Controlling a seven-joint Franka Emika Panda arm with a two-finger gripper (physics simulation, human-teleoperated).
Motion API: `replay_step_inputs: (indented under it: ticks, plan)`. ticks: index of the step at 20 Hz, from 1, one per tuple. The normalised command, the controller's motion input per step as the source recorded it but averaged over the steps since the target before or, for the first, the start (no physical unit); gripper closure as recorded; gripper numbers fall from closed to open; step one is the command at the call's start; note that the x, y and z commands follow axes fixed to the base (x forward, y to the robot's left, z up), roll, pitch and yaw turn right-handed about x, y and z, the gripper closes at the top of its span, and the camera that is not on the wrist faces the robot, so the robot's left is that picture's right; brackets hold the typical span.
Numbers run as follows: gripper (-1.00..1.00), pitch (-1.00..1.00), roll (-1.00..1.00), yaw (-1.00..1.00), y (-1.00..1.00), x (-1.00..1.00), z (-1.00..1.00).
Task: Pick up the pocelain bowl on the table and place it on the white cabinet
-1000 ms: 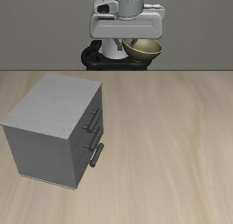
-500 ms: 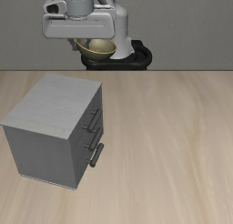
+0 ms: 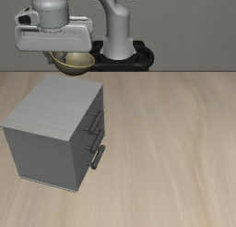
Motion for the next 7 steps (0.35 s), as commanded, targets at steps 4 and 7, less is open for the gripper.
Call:
replay_step_inputs:
  ticks: [4,7]
  plan:
    - [1.00,0.00,0.00,0.00,0.00,0.00,-1.00]
    - [1.00,0.00,0.00,0.00,0.00,0.00,-1.00]
